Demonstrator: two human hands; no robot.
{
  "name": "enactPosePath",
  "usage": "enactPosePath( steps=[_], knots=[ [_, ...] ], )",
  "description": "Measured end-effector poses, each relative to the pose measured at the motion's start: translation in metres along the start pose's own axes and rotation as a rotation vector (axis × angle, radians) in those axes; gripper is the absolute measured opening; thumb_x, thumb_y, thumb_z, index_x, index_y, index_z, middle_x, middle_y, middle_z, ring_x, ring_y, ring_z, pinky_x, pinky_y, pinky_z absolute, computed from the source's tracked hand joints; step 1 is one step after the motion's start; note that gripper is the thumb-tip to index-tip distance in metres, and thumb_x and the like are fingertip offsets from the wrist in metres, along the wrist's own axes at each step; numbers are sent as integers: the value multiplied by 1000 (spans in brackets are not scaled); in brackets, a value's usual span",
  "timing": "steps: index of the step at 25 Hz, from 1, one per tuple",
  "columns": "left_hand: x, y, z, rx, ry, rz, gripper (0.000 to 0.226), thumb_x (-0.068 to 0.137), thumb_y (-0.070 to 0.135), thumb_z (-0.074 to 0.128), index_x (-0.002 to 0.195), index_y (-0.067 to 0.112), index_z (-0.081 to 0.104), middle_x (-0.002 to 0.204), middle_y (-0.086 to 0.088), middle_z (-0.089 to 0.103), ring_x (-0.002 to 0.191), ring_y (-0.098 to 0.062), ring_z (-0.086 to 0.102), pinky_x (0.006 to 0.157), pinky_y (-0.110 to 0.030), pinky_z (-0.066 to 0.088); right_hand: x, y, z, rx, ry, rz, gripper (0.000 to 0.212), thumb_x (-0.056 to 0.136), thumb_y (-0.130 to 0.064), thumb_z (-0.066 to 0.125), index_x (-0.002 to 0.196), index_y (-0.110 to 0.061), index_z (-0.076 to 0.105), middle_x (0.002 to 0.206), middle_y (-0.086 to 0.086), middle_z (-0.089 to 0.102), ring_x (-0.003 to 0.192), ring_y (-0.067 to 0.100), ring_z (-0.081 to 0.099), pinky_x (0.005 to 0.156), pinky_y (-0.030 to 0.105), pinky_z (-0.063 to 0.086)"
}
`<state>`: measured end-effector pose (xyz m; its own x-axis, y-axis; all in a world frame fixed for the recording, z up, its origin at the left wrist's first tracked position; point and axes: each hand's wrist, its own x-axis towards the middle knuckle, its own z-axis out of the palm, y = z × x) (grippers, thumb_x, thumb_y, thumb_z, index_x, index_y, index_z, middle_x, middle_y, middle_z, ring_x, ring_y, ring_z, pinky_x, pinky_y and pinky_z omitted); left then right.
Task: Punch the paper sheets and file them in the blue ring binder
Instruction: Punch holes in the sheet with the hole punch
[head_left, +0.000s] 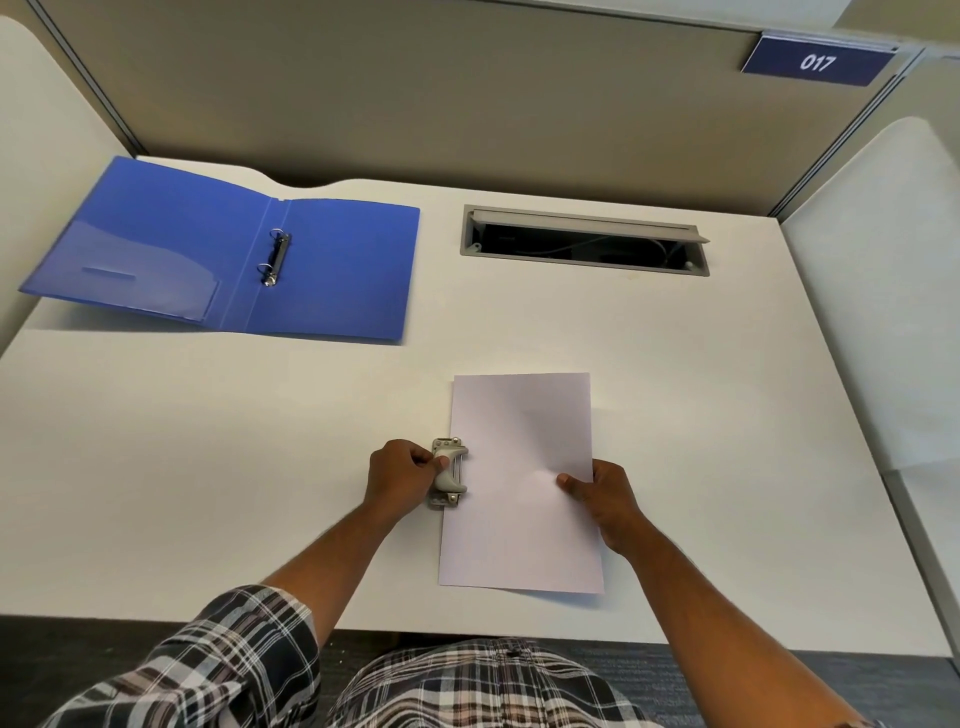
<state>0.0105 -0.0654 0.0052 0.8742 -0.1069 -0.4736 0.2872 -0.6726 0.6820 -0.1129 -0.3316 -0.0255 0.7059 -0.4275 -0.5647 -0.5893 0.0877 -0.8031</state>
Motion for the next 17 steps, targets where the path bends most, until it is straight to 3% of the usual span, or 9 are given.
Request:
enactPosePath(
  steps=[4,11,17],
  knots=[
    [0,0,0,5,-3,-2,22,79,33,79,81,12,77,75,-4,74,80,-22,70,75,-33,55,1,-1,-1,6,-13,-3,10,88,-8,77,98,-9,77,85,3,80,71,19,74,60,28,58],
    [1,-1,0,7,-4,-8,22,80,33,79,81,12,77,75,-4,74,79,-22,70,73,-32,55,4,-1,1,-2,-21,7,9,87,-8,78,96,-9,77,91,9,80,74,23,74,72,38,61],
    [3,0,1,0,-5,-19,21,79,33,79,79,12,77,73,-3,74,77,-21,70,73,-32,55,4,2,-1,12,-26,18,10,86,-9,79,96,-10,77,86,4,81,70,19,75,62,30,59]
  ],
)
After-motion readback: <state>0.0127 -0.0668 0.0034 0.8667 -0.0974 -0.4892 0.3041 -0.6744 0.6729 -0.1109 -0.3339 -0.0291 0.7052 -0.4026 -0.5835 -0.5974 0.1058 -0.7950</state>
